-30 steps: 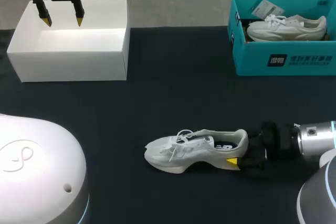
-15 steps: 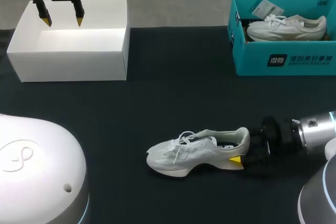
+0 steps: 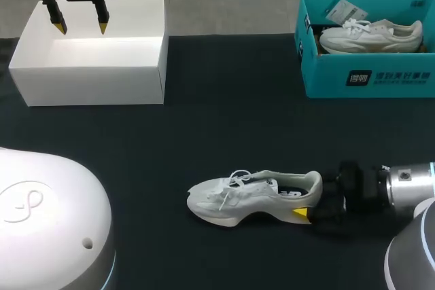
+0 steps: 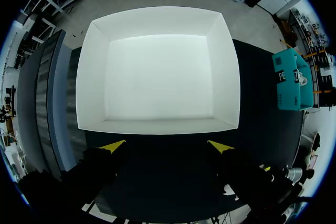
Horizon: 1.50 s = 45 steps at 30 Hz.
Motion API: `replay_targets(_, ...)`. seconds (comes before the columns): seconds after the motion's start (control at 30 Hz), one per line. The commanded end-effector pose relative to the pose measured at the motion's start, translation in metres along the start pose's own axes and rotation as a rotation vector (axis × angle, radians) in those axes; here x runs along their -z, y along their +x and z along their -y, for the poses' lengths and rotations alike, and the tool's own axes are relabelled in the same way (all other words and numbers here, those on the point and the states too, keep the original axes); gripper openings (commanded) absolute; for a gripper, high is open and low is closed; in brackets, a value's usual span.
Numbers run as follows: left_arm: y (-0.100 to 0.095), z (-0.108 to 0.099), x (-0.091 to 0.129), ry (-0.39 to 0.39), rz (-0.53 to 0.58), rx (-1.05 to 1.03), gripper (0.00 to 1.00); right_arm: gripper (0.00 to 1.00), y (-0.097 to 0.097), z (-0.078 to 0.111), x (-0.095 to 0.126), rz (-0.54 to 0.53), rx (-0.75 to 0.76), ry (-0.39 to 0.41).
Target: Take the shoe out of the shoebox, open the shoe tongue, remove and reinsert the insole, then place the shoe into the shoebox
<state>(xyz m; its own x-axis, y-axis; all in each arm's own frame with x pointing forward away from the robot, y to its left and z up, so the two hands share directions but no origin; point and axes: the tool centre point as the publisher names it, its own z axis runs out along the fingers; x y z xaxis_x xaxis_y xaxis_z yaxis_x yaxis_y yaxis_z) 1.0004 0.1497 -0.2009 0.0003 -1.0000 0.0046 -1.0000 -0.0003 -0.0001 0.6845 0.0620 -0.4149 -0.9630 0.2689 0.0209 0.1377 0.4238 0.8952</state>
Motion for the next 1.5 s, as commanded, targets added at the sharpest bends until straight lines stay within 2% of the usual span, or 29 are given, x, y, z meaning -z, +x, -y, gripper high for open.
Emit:
replay_targets(0.03, -0.0002, -0.0001, 0.0004, 0.0, 0.002, 0.0, 1.0, 0.0, 0.001, 0.0, -0.0025, 0.054, -0.009, 0.005)
replay_targets(0.23, -0.0002, -0.0001, 0.0004, 0.0, 0.002, 0.0, 1.0, 0.0, 0.0006, -0.0014, -0.0021, 0.061, 0.012, 0.06)
replay_targets(0.63, -0.0002, -0.0001, 0.0004, 0.0, 0.002, 0.0, 1.0, 0.0, -0.0006, 0.0007, -0.0004, 0.059, 0.017, 0.092)
replay_targets(1.5, -0.0002, -0.0001, 0.0004, 0.0, 0.002, 0.0, 1.0, 0.0, -0.0016, 0.0033, -0.001, 0.052, 0.01, 0.098)
